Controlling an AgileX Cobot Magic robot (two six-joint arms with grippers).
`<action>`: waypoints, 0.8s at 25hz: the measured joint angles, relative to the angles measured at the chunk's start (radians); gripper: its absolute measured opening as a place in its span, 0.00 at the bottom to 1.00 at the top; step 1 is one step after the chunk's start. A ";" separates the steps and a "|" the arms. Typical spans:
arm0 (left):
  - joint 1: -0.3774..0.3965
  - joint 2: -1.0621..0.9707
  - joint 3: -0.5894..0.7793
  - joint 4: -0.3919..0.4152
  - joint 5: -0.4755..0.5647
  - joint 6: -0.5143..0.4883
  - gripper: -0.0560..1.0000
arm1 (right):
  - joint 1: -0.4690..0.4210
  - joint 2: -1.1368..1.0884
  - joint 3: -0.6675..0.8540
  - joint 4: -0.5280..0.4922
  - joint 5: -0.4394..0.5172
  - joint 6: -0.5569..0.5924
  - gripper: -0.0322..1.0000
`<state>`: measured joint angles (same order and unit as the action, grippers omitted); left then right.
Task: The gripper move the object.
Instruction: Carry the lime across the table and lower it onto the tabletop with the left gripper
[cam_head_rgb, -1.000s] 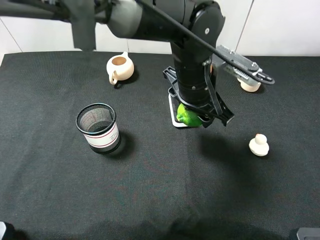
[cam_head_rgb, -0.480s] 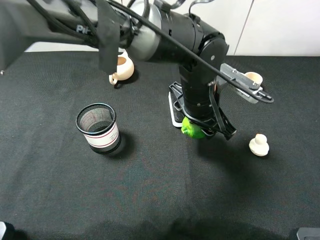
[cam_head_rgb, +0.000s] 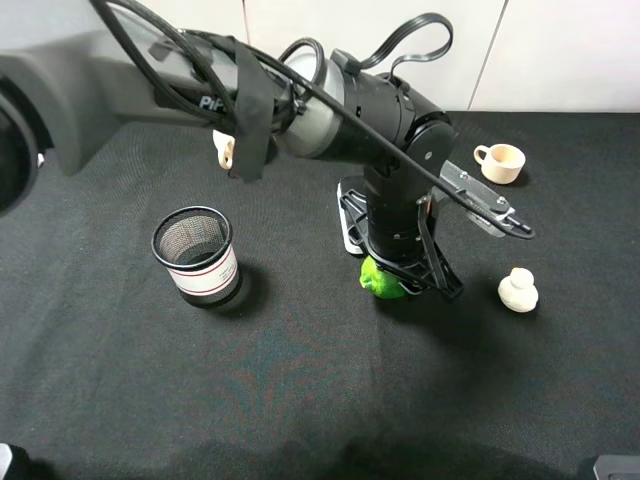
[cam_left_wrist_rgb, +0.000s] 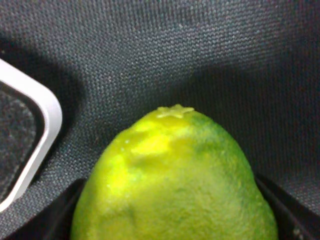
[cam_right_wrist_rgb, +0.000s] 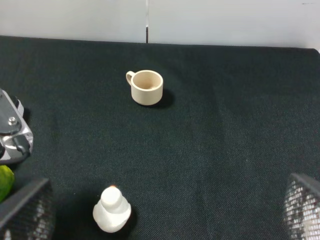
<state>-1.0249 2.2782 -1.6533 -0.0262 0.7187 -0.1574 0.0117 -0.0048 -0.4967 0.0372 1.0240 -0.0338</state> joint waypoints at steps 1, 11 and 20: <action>0.000 0.002 0.000 0.000 0.000 0.000 0.70 | 0.000 0.000 0.000 0.000 0.000 0.000 0.70; 0.000 0.021 0.002 -0.001 0.001 0.000 0.70 | 0.000 0.000 0.000 0.000 0.000 0.000 0.70; 0.000 0.021 0.002 -0.001 0.001 0.000 0.70 | 0.000 0.000 0.000 0.000 0.000 0.000 0.70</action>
<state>-1.0249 2.2993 -1.6515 -0.0274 0.7197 -0.1574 0.0117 -0.0048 -0.4967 0.0372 1.0240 -0.0338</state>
